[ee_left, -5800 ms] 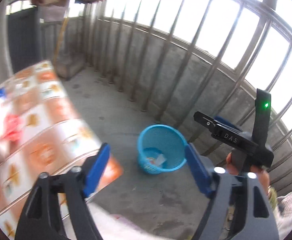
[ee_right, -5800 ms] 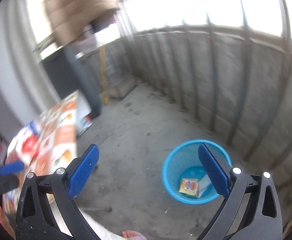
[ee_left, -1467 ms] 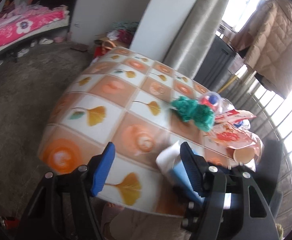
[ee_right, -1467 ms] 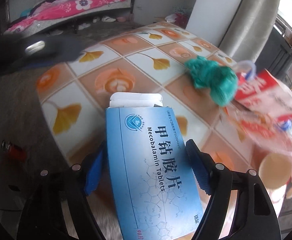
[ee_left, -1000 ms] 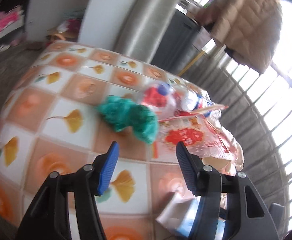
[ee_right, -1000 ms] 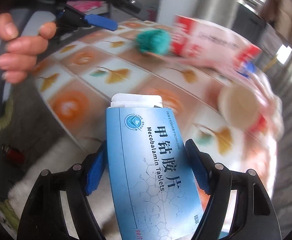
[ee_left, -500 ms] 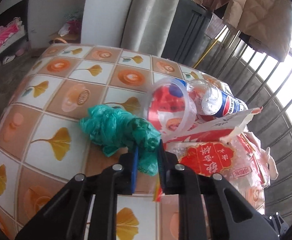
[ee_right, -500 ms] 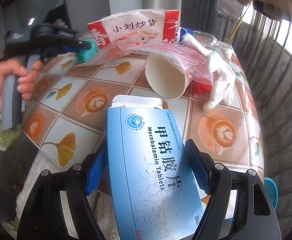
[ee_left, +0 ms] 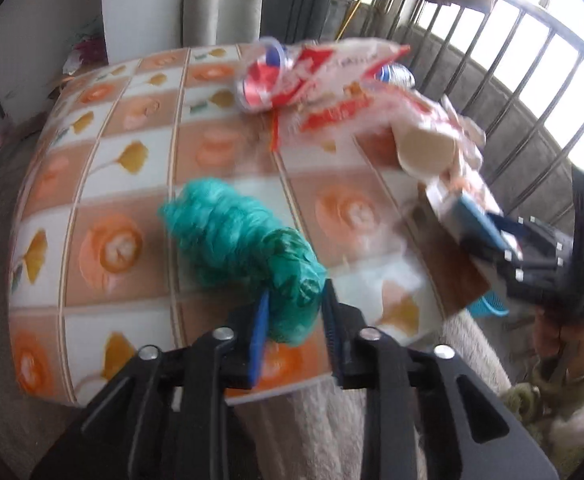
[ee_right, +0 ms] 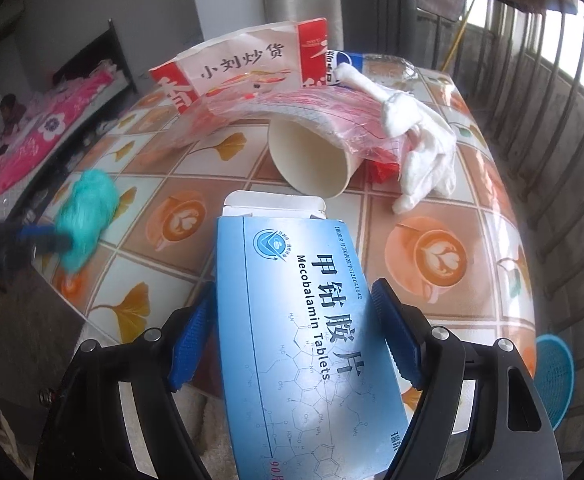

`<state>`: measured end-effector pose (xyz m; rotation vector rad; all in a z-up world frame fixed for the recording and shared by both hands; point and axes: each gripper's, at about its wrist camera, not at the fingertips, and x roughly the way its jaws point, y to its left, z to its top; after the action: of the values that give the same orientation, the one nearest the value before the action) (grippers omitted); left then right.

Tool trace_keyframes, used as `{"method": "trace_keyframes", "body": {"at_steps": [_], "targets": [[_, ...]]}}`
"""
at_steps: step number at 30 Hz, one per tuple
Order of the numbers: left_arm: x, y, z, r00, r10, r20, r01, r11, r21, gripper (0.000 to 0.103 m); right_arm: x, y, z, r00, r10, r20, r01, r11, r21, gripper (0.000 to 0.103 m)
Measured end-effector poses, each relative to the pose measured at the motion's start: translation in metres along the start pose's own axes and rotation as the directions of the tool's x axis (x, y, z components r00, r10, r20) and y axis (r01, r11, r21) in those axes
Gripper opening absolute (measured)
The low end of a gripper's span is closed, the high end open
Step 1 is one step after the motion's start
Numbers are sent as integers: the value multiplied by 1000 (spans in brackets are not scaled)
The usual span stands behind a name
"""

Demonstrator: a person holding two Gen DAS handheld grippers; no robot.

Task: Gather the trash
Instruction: 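Grasp the green plastic bag with the left gripper while the right gripper holds the box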

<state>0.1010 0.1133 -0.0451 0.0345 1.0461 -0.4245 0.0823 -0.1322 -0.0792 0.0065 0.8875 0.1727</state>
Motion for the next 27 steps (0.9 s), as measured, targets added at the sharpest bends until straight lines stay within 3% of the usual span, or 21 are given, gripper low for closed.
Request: {"method": "trace_keyframes", "body": {"at_steps": [2,4,7,13,18,22,27], "targets": [[-4,0,-7,1000,7,20,-6,999,-47,55,1,-2,2,1000,6,-2,-6,1000,26,76],[-10,1,-10,998,0,61,7,994,-111,64,2,-5,4,1000,28,-6,-27,998,52,76],[-14,2,-8,992,-3,123,24,985,-169,68,1,-9,6,997,71,-19,-69,995,78,78],[12,-2,5,981,178,76,-164,972,-166,68,2,-19,2,992,116,-45,-110,987,121,83],[20,5,5,978,196,68,-178,962,-209,66,-3,-21,-1,987,152,-56,-145,983,113,83],[27,4,2,975,217,56,-200,955,-221,47,-3,-16,-2,985,155,-78,-151,987,57,85],[28,-1,0,960,269,76,-249,948,-199,42,4,-7,-9,986,122,-114,-122,992,2,85]]}}
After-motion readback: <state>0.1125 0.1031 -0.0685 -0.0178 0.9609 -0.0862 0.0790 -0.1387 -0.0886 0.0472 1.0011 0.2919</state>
